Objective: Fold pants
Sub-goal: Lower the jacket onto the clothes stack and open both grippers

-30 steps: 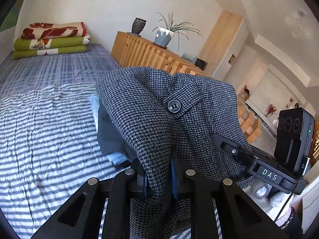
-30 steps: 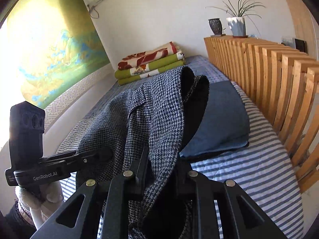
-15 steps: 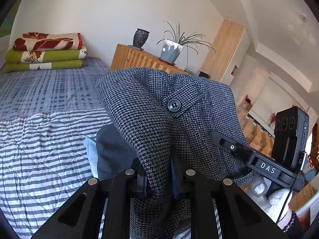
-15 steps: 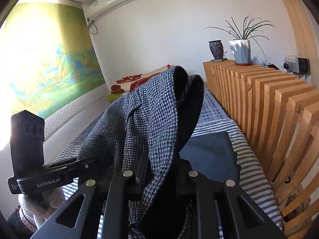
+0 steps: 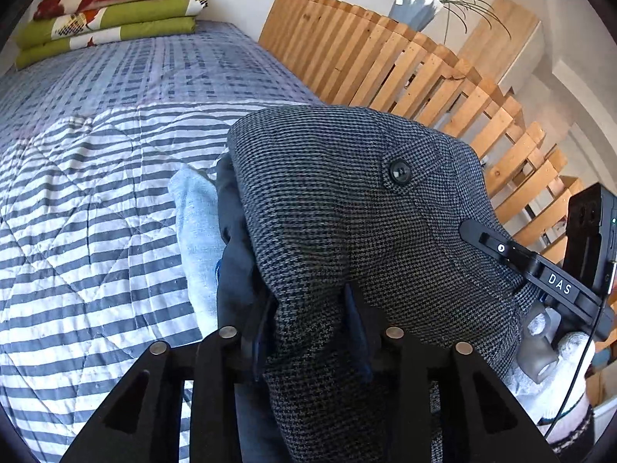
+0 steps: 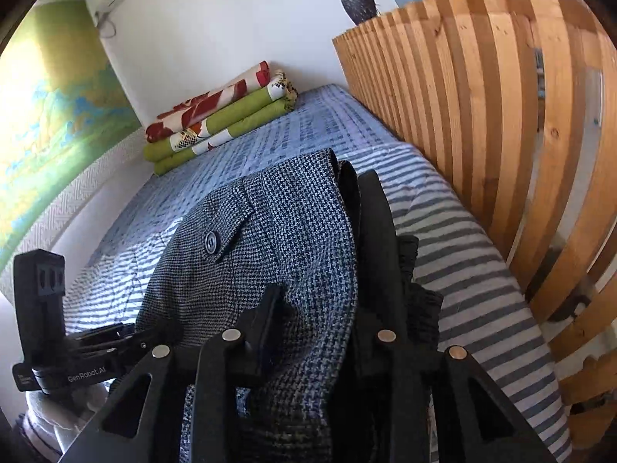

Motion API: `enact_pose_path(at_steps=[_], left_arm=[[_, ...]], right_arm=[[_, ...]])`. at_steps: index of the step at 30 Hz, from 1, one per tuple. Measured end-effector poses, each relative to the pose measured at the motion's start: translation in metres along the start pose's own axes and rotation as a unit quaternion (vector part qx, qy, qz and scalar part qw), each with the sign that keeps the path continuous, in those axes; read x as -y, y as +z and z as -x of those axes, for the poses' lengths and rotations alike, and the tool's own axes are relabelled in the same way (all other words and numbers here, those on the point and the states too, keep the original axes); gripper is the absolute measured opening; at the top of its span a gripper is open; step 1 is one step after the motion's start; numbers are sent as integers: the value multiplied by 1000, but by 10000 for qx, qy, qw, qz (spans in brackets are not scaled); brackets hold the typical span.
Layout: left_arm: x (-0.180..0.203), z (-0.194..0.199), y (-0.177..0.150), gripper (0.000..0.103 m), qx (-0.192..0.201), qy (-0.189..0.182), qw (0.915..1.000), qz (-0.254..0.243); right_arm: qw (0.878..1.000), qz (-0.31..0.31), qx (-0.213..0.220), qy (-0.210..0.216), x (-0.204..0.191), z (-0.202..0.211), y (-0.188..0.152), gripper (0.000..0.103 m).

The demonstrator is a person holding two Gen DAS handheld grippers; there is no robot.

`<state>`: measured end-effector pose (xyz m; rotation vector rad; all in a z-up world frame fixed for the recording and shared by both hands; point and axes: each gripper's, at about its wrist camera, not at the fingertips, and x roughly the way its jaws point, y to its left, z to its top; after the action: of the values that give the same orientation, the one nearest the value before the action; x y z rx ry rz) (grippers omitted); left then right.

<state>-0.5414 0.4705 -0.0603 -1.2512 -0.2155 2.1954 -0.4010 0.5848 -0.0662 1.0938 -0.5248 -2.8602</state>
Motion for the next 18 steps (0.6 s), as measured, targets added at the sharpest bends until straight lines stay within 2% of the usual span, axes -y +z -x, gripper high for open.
enact_pose_path(at_steps=[3,6,11,13,15,18], left_arm=[[-6,12,0,46,7,-52,9999,101],[2,40,-8,48,96,178,9997,-135],[30,72,-25,48,209,223,9981,-526],[42,75,-37,48,85,212,9979,-614],[54,69,-56,48,-237,175,9970,-717],[73,78,-94,49,-373,477,9927,-1044]], right_arm=[[9999,-132,-93,48,7,6,-1,35],[9997,12,-49,-250,3,18,0,38],[9958,68,375,-835,-13,70,-8,38],[9959,85,449,-784,-20,90,-11,38],[9958,67,524,-750,-29,113,-22,39],[9970,-49,402,-662,-39,141,-41,40]])
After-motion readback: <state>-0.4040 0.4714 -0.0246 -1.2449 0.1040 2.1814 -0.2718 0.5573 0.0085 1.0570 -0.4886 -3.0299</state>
